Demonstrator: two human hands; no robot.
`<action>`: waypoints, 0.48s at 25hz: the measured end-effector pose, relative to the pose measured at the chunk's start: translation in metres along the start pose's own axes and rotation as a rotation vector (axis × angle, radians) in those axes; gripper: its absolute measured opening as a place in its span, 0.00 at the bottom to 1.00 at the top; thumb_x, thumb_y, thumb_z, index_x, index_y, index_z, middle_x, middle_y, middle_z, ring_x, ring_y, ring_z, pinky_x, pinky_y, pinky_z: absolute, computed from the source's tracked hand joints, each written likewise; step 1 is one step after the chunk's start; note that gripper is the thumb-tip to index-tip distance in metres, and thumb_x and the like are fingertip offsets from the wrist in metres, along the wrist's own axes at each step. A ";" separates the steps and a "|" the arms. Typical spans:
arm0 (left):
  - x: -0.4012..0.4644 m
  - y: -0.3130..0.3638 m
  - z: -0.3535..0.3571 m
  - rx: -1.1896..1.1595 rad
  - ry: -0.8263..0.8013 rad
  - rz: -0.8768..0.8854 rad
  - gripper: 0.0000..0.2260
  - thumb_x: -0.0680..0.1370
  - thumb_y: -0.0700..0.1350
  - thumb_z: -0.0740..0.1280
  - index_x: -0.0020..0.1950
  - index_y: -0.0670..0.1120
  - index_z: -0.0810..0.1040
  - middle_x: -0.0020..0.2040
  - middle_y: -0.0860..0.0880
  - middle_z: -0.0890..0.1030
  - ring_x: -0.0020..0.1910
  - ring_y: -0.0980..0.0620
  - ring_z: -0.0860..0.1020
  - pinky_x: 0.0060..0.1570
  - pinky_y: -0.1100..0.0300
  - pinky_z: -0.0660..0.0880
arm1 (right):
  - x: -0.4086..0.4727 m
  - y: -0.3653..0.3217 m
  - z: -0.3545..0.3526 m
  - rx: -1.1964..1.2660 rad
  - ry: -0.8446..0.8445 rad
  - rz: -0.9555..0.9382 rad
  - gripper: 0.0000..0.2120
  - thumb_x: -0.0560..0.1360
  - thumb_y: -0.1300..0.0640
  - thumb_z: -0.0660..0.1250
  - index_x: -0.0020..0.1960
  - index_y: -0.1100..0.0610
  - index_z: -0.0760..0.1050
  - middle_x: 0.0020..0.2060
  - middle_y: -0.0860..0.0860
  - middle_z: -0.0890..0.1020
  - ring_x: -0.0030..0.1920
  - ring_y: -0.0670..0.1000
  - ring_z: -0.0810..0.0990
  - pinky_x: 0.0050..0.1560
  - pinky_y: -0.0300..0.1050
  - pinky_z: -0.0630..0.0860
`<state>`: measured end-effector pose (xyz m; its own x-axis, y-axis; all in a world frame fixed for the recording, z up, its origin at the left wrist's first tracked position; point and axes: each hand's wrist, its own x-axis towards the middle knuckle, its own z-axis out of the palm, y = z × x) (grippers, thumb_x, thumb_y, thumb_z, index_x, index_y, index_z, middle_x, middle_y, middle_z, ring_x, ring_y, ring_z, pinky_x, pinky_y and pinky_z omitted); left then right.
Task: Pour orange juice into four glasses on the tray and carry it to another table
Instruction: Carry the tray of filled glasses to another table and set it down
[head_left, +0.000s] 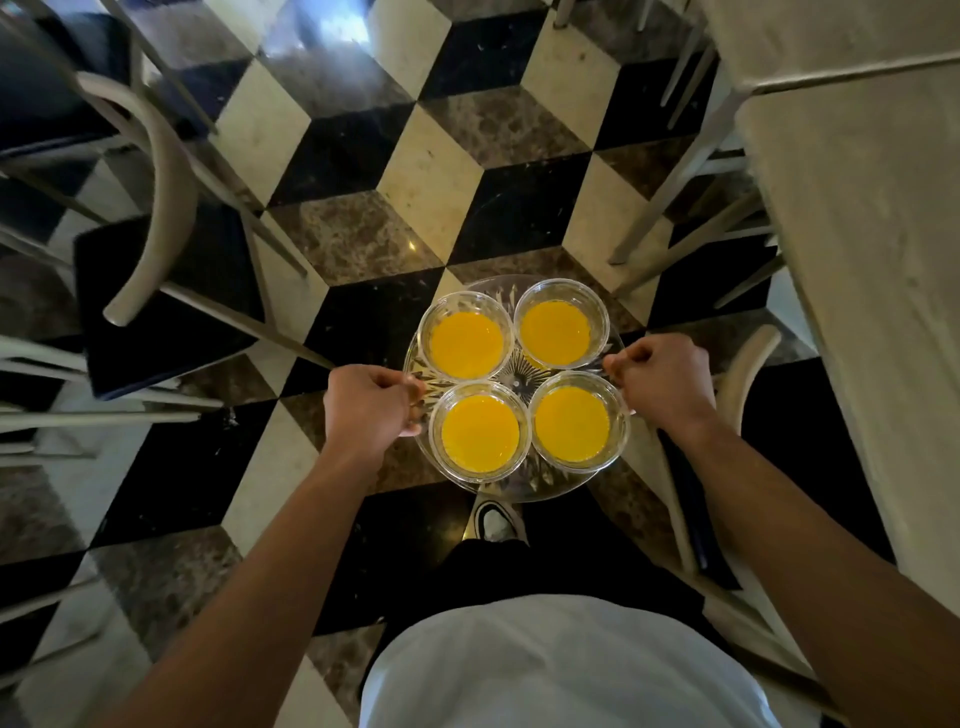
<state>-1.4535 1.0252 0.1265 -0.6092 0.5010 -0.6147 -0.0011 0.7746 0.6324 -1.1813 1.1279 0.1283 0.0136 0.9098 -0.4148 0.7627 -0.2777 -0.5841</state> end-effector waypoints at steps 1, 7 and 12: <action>0.010 0.008 0.001 -0.004 -0.001 -0.005 0.07 0.79 0.34 0.74 0.42 0.42 0.86 0.42 0.39 0.88 0.41 0.40 0.89 0.45 0.46 0.88 | 0.012 -0.006 0.002 0.002 0.001 0.003 0.08 0.77 0.54 0.73 0.41 0.56 0.84 0.33 0.51 0.85 0.33 0.50 0.85 0.33 0.40 0.80; 0.067 0.066 0.013 0.022 0.045 -0.029 0.06 0.79 0.35 0.75 0.42 0.42 0.87 0.41 0.41 0.88 0.38 0.43 0.89 0.46 0.45 0.88 | 0.089 -0.042 0.003 0.010 -0.021 -0.002 0.08 0.77 0.54 0.73 0.39 0.55 0.84 0.32 0.50 0.85 0.32 0.50 0.85 0.38 0.48 0.85; 0.111 0.124 0.024 0.011 0.077 -0.061 0.09 0.79 0.34 0.74 0.40 0.43 0.86 0.39 0.41 0.88 0.39 0.41 0.89 0.46 0.44 0.88 | 0.163 -0.081 -0.008 -0.001 -0.055 -0.019 0.08 0.77 0.54 0.73 0.40 0.55 0.84 0.32 0.50 0.85 0.34 0.50 0.85 0.42 0.50 0.85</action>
<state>-1.5022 1.1864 0.1253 -0.6677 0.4217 -0.6134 -0.0315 0.8073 0.5893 -1.2358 1.3007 0.1135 -0.0362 0.8966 -0.4413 0.7633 -0.2602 -0.5913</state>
